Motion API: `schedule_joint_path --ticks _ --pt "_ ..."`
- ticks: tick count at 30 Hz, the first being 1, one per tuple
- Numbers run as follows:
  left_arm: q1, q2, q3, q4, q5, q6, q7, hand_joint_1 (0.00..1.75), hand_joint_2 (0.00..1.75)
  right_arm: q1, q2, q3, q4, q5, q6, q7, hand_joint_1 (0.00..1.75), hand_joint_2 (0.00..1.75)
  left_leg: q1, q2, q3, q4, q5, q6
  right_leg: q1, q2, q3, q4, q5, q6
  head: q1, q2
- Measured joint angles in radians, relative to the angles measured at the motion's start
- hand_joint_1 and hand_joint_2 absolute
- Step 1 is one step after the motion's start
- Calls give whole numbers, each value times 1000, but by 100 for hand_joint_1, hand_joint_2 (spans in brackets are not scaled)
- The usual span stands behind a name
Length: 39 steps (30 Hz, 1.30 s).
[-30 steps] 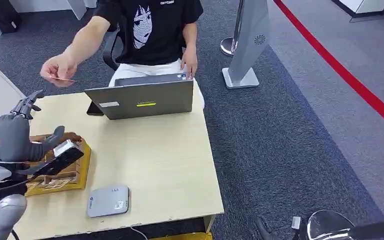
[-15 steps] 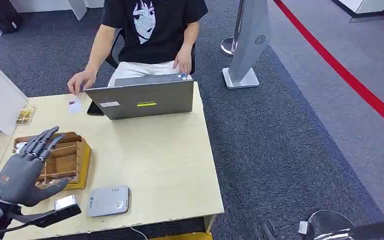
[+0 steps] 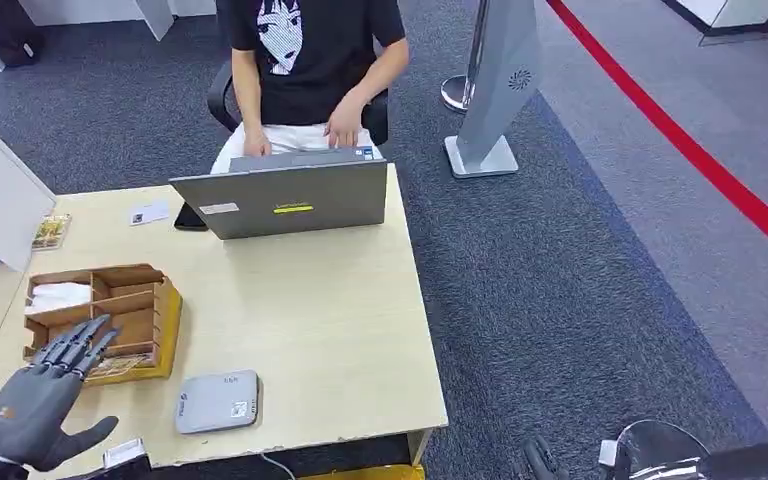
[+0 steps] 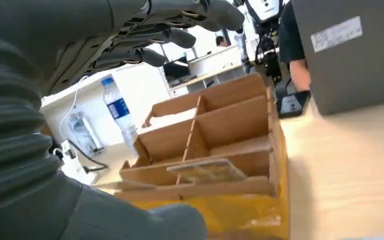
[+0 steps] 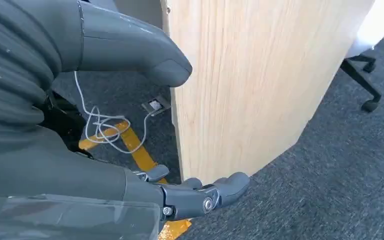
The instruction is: Pass the card to the sensor for recognition and then transmit it.
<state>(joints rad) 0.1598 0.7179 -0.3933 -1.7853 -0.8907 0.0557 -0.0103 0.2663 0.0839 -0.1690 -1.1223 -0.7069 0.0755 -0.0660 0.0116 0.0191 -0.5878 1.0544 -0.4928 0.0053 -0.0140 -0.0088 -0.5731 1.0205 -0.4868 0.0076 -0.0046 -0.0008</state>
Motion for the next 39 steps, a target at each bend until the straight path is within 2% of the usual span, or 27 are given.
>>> schedule_joint_path --ticks 6,9,12,16,18,27,39 --pt "12 0 9 18 1 1 5 0 175 -2 5 -3 0 1 1 0 0 175 0 0 0 0 0 0 0 0 0 0 0 0 0 0" --pt "18 -8 13 40 -19 24 34 0 175 -5 7 -7 0 12 5 3 0 175 0 0 0 0 0 0 0 0 0 0 0 0 0 0" --pt "30 -21 19 77 -39 65 49 0 175 -10 9 -8 2 19 6 3 0 175 0 0 0 0 0 0 0 0 0 0 0 0 0 0" --pt "31 -40 31 131 -95 167 55 0 175 -16 13 -9 3 28 2 3 0 175 0 0 0 0 0 0 0 0 0 0 0 0 0 0" --pt "27 -57 39 166 -105 199 55 0 175 -17 14 -9 3 37 -1 3 0 175 0 0 0 0 0 0 0 0 0 0 0 0 0 0" --pt "-33 -142 51 315 -121 204 19 0 175 -32 14 -5 9 37 -6 3 0 175 0 -1 0 0 0 0 0 0 0 0 1 1 0 0" --pt "-72 -199 53 351 -132 203 6 0 175 -32 14 2 9 35 -8 0 0 175 0 -1 0 0 0 0 0 -1 0 -1 1 1 0 0"
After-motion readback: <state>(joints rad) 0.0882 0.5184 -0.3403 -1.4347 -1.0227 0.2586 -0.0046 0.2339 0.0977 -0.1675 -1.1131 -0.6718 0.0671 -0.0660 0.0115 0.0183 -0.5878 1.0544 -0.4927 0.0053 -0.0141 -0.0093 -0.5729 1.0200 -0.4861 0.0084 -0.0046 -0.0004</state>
